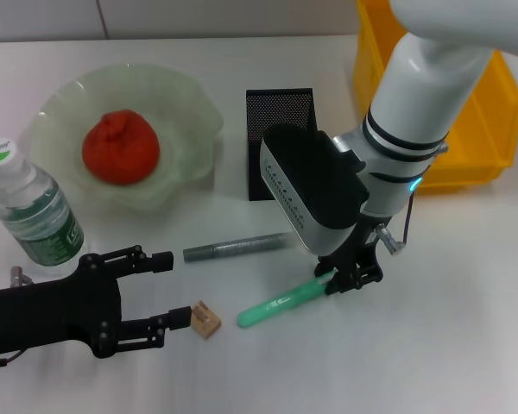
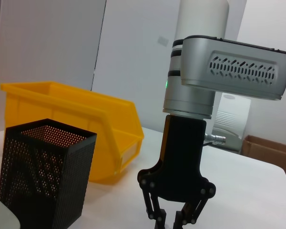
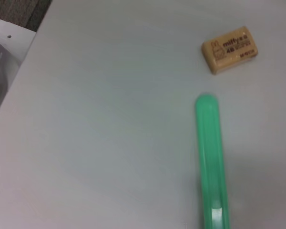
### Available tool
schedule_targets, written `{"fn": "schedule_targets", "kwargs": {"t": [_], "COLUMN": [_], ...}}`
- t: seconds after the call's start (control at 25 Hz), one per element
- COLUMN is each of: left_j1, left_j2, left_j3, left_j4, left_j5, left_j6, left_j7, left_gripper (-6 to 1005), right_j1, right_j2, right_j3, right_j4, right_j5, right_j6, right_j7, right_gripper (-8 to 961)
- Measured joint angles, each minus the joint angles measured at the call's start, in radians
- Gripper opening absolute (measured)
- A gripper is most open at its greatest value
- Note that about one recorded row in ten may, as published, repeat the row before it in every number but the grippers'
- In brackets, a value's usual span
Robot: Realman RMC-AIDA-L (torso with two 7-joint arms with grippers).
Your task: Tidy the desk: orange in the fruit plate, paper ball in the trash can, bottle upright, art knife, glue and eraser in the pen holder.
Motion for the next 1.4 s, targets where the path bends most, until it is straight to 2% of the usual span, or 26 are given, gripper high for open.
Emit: {"fn": "schedule_targets", "kwargs": {"t": [0.36, 0.64, 0.72, 0.76, 0.8, 0.96, 1.08, 1.2, 1.24, 1.4], "left_j1": [0.001, -0.003, -0.006, -0.006, -0.008, -0.01, -0.01, -0.01, -0.011, -0.015], "left_j2": [0.001, 0.003, 0.003, 0.003, 0.003, 0.003, 0.003, 0.003, 0.003, 0.002], "left_j3": [-0.002, -0.004, -0.006, -0.006, -0.006, -0.013, -0.026, -0.029, -0.03, -0.042], "left_j4": [0.003, 0.003, 0.003, 0.003, 0.003, 0.003, 0.003, 0.003, 0.003, 0.003], "left_j5": [-0.005, -0.008, -0.009, -0.009, -0.01, -0.012, -0.012, -0.013, -0.013, -0.014], "left_j6": [0.001, 0.019, 0.03, 0.03, 0.039, 0.045, 0.047, 0.048, 0.048, 0.049], "left_j7": [0.0, 0.0, 0.0, 0.0, 0.0, 0.004, 0.008, 0.009, 0.009, 0.011], "left_gripper": [782, 782, 782, 782, 782, 782, 782, 782, 782, 781], "right_j1": [-0.035, -0.092, -0.116, -0.116, -0.131, -0.157, -0.195, -0.259, -0.259, -0.338], "right_j2": [-0.004, -0.008, -0.009, -0.009, -0.008, -0.008, -0.011, -0.012, -0.012, -0.012], "right_j3": [0.033, 0.147, 0.215, 0.215, 0.271, 0.319, 0.362, 0.448, 0.448, 0.529], "right_j4": [-0.053, -0.114, -0.12, -0.12, -0.121, -0.121, -0.122, -0.126, -0.126, -0.114], "right_j5": [0.006, 0.002, 0.004, 0.004, 0.007, 0.025, 0.058, 0.119, 0.119, 0.228], "right_j6": [-0.037, -0.082, -0.099, -0.099, -0.116, -0.122, -0.123, -0.124, -0.124, -0.124], "right_j7": [0.0, -0.017, -0.048, -0.048, -0.075, -0.105, -0.138, -0.199, -0.199, -0.287], "right_gripper": [177, 177, 177, 177, 177, 177, 177, 177, 177, 177]}}
